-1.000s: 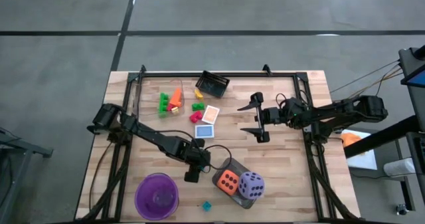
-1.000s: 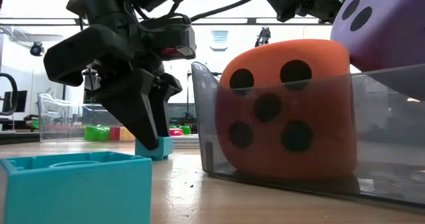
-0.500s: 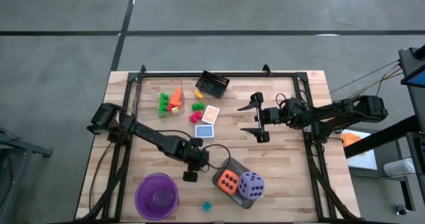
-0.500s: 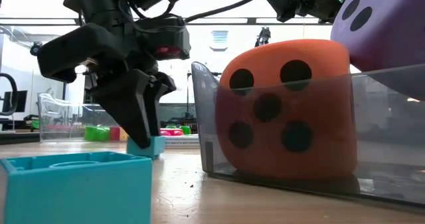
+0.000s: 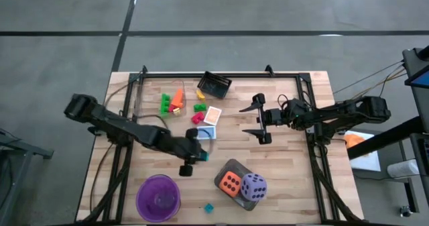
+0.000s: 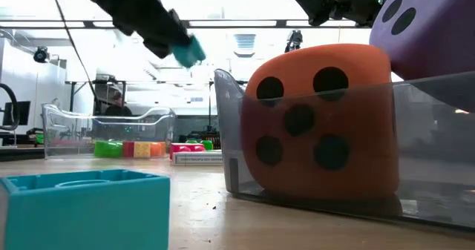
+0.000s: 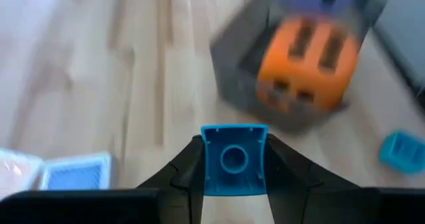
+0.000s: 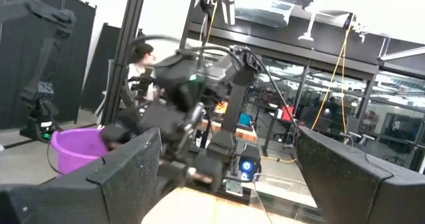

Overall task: Pick & Place Toys
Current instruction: Put the top blue game piece into the transparent bin

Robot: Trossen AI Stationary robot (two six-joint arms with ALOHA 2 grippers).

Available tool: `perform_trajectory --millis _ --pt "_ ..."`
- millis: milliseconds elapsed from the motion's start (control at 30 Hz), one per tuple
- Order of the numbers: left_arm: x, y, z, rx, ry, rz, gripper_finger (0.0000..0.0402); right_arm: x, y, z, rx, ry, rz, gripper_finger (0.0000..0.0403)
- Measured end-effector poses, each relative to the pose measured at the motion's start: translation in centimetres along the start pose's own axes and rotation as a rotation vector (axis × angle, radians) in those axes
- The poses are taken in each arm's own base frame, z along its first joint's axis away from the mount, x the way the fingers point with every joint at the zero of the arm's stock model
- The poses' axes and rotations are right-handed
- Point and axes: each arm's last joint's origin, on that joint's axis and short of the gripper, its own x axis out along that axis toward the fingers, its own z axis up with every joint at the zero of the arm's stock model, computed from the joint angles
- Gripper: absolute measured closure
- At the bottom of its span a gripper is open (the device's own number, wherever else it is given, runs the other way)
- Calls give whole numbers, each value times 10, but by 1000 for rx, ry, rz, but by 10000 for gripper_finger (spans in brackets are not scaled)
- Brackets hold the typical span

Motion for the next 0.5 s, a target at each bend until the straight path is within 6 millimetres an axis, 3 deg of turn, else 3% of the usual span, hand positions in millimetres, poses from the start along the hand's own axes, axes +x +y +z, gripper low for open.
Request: perform_trajectory --millis 200,500 --pt "-31 21 -28 -88 -283 14 288 0 0 1 -2 -6 -1 64" --pt "-62 54 -54 -217 -342 178 288 0 0 1 -5 -6 -1 64"
